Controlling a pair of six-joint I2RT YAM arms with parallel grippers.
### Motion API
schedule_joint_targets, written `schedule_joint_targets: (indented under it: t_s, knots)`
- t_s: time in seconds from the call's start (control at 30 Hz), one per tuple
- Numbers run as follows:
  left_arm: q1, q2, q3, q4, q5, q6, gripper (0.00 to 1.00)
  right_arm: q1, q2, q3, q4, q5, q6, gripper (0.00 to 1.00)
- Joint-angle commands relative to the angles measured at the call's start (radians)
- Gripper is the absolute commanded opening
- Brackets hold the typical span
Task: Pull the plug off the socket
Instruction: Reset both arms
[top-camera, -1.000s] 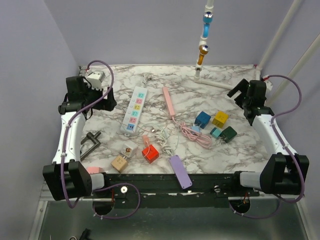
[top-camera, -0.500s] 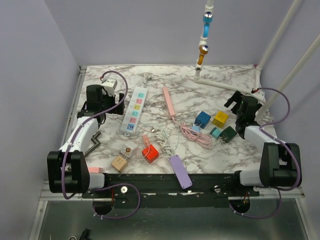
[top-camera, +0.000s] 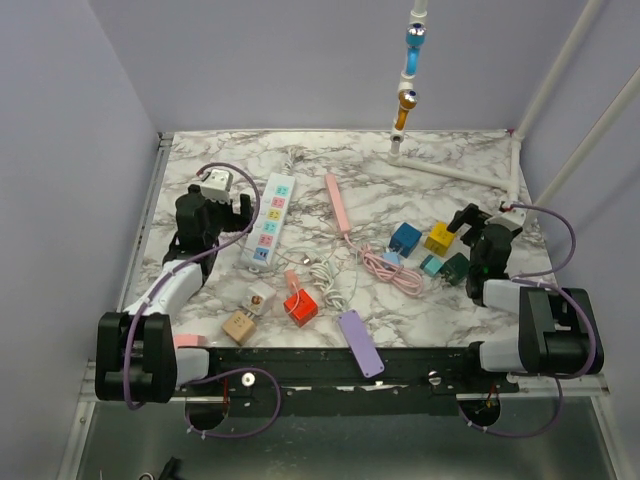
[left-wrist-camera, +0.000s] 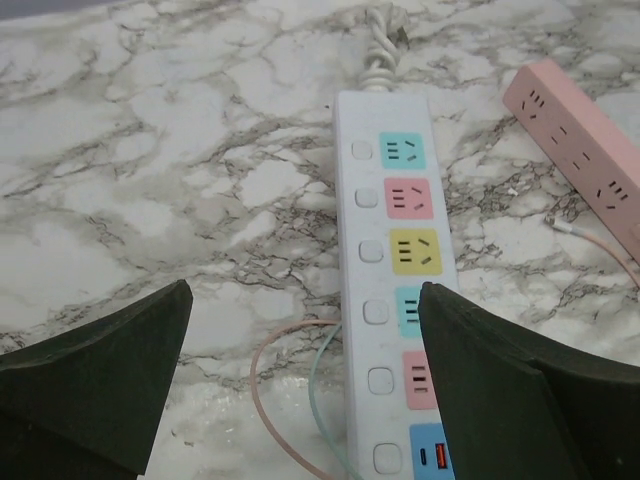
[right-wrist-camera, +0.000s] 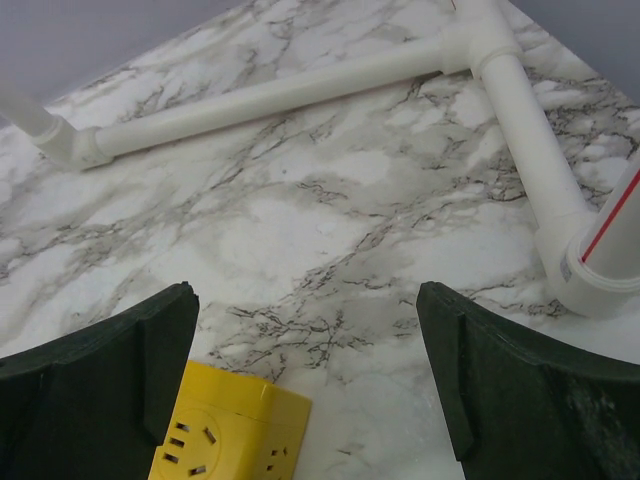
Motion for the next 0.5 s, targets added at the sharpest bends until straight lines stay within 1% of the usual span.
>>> schedule_joint_targets:
  t_s: [0.0, 0.17, 0.23, 0.37, 0.47]
  knots:
    - [-0.003, -0.084, -0.097, 0.237, -0.054, -0.002, 0.99, 0.001, 0.019, -0.032, 0.159, -0.019, -0.023, 1.00]
    - [0.031, -0.112, -0.135, 0.245, -0.029, 0.013, 0.99, 0.002, 0.058, -0.074, 0.255, -0.018, -0.023, 1.00]
    - [0.032, -0.109, -0.190, 0.316, -0.038, 0.063, 0.99, 0.008, 0.084, -0.100, 0.326, -0.025, -0.032, 1.00]
    - [0.032, -0.127, -0.263, 0.406, -0.093, 0.047, 0.99, 0.013, 0.101, -0.137, 0.404, -0.024, -0.036, 1.00]
    - [0.032, -0.128, -0.332, 0.531, -0.094, 0.039, 0.99, 0.018, 0.116, -0.158, 0.463, -0.034, -0.046, 1.00]
